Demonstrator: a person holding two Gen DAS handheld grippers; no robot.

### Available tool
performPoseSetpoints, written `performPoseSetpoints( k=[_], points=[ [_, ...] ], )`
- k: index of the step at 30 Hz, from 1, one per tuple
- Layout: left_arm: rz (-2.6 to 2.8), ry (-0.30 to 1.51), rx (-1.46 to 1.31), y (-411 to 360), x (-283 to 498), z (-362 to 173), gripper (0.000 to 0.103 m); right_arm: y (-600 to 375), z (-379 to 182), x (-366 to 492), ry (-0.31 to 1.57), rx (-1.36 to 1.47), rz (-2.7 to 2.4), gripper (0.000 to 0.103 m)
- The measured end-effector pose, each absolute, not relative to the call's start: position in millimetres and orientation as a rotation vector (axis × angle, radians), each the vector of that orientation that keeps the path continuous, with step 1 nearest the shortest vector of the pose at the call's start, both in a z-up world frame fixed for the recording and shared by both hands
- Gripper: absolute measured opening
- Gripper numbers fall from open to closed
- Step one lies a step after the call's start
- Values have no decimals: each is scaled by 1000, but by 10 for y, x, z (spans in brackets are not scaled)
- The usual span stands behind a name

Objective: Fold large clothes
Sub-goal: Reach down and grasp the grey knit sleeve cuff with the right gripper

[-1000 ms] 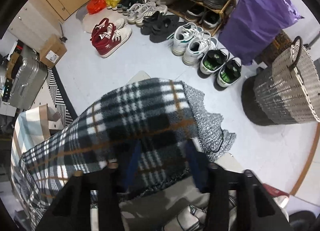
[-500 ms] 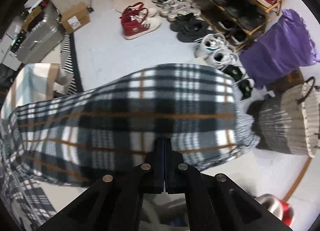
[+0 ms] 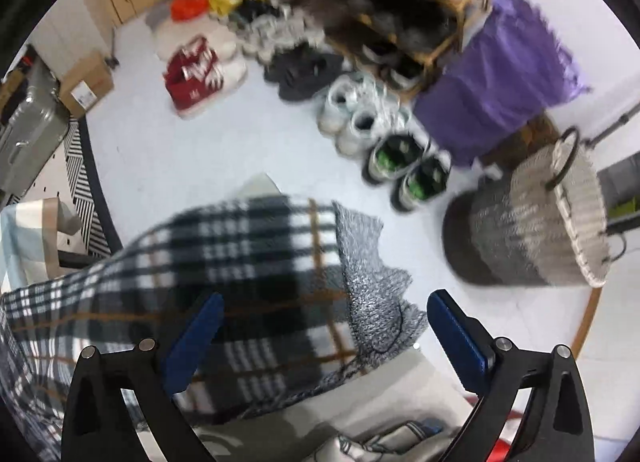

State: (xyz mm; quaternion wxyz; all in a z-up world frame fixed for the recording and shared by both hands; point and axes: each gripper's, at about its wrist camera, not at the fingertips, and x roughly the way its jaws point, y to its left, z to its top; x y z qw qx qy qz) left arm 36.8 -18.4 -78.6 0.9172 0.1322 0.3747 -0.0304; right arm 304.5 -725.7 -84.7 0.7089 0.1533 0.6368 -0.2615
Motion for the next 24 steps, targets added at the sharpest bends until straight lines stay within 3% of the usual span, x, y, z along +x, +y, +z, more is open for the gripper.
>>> performPoseSetpoints(
  k=[4,7,10,11,12,24],
  points=[
    [-70,802,273,-179,410,-845,102,-7435,-944,2957,1397,498,-528,96],
    [-74,815,257,-168,423,-845,102,-7430,-873,2905,1349,523,-489,79],
    [-73,813,258,-178,407,-841,102,-7433,-761,2824,1296,528,-518,49],
    [-72,810,259,-184,397,-840,102,-7438,-709,2790,1265,535,-523,16],
    [-71,807,261,-188,393,-838,102,-7426,-696,2781,1246,559,-489,9],
    [-78,791,262,-220,365,-796,102,-6749,-288,2808,1104,308,-322,7]
  ],
)
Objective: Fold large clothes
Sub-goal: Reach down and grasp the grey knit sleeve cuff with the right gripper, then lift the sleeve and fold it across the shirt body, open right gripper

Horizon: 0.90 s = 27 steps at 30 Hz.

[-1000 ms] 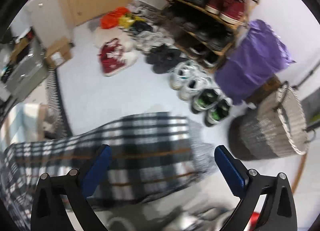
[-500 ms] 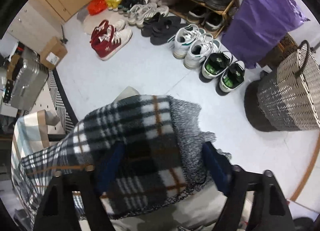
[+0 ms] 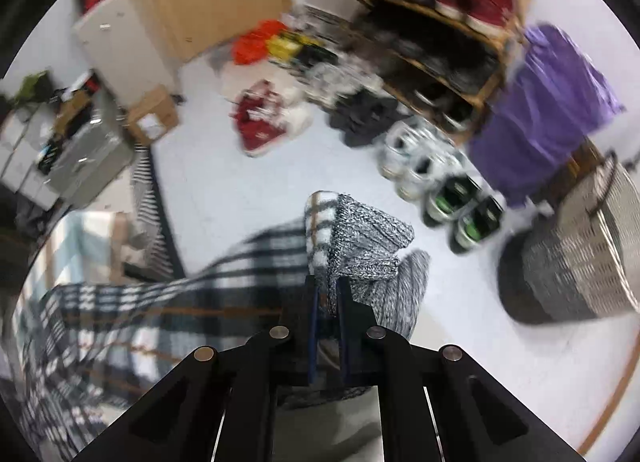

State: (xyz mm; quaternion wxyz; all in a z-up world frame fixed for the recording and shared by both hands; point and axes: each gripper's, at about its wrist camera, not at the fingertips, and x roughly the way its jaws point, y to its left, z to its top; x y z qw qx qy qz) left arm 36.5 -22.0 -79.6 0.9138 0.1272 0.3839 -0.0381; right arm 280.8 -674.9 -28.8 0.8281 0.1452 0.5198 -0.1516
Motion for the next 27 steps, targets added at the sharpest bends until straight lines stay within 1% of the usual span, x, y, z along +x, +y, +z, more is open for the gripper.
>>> performPoseSetpoints(
  k=[7,9,11,17,23,27],
  points=[
    [-76,772,231,-185,324,-699,102,-6054,152,2666,928,119,-273,7],
    [-76,759,217,-160,299,-644,102,-5872,306,2631,875,108,-264,7],
    [-65,743,205,-126,286,-591,102,-5553,520,2569,794,43,-243,7],
    [-6,691,101,183,216,-345,102,-4588,1136,2394,610,-35,-138,7],
    [100,677,-22,546,129,-174,102,-3290,1528,2443,568,-64,-10,7],
    [167,609,-204,1021,-70,57,102,-2264,1493,2483,569,-92,87,7]
  ],
)
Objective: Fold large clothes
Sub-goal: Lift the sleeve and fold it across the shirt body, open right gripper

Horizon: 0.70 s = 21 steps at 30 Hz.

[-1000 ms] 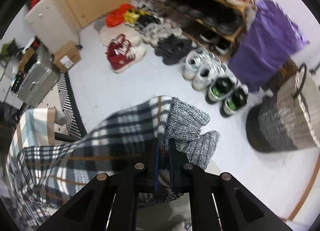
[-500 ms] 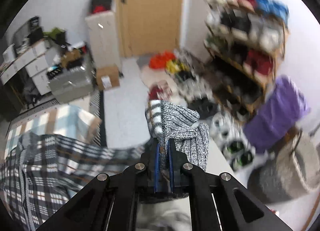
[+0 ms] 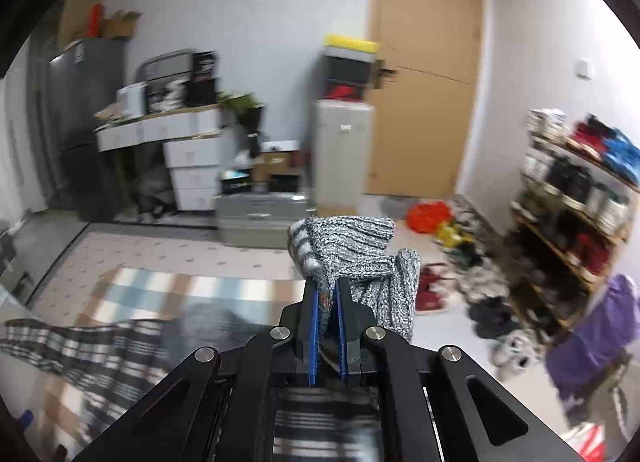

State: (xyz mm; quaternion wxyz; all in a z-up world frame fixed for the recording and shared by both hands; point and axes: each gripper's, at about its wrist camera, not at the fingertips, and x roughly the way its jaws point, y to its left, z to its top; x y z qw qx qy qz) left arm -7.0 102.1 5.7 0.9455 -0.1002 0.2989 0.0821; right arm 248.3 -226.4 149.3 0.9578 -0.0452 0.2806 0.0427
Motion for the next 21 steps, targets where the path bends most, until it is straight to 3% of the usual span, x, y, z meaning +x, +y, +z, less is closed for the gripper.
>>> performPoseSetpoints(
  k=[6,13,16,18,21],
  points=[
    [243,535,-406,1603,-269,228,102,-685,676,2499,678,-157,272,7],
    [214,531,-502,1829,-364,241,102,766,-927,2225,996,-205,524,12],
    [186,514,-526,1862,-448,287,102,824,-1112,2141,1036,-82,644,28],
    [177,507,-531,1847,-466,295,102,726,-1041,2060,1022,35,725,72],
    [157,506,-558,1900,-481,298,102,449,-824,1964,999,172,849,82]
  ],
)
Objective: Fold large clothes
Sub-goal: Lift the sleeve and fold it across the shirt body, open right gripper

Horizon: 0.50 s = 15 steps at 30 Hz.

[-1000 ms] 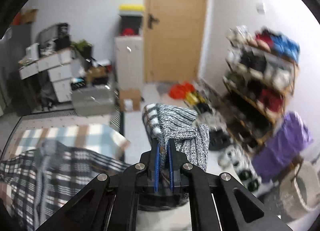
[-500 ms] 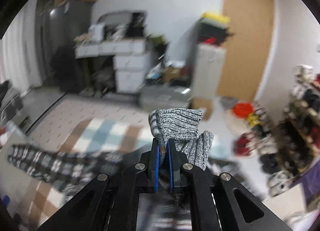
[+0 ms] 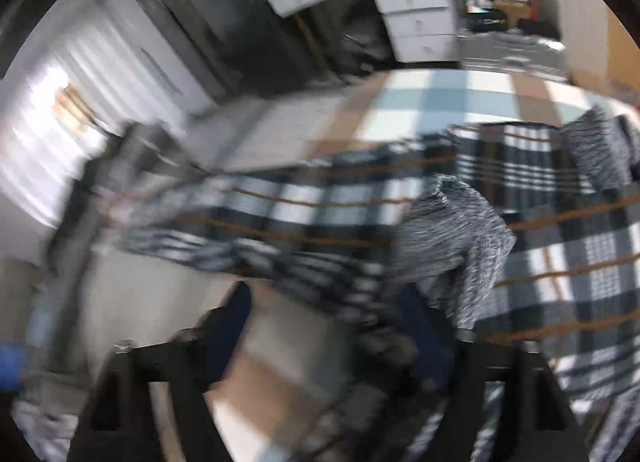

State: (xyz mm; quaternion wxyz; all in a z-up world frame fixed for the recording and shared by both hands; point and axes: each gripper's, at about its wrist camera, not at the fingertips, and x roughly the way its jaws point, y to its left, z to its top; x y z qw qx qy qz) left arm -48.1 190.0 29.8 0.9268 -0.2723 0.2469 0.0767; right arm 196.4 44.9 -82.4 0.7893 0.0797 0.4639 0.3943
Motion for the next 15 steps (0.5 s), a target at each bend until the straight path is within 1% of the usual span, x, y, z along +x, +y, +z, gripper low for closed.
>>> performPoseSetpoints(
  k=[1,2,3,5,7,9,11,15],
  points=[
    [157,506,-566,1923,-494,306,102,312,-745,1950,990,210,874,83],
    [165,505,-577,1950,-491,300,102,144,-659,1957,974,238,877,87],
    [167,506,-582,1970,-488,300,102,36,-605,1980,956,254,864,95],
    [176,507,-590,2024,-470,298,102,-324,-484,2028,899,276,786,103],
    [201,500,-606,2096,-457,285,102,-463,-502,2117,916,224,715,103],
    [221,507,-629,2162,-443,254,102,-396,-585,2226,985,150,673,103],
    [229,521,-656,2226,-410,211,102,-216,-763,2210,1046,77,677,103],
    [243,548,-667,2253,-364,142,102,188,-1051,2226,1065,-82,642,102]
  ],
)
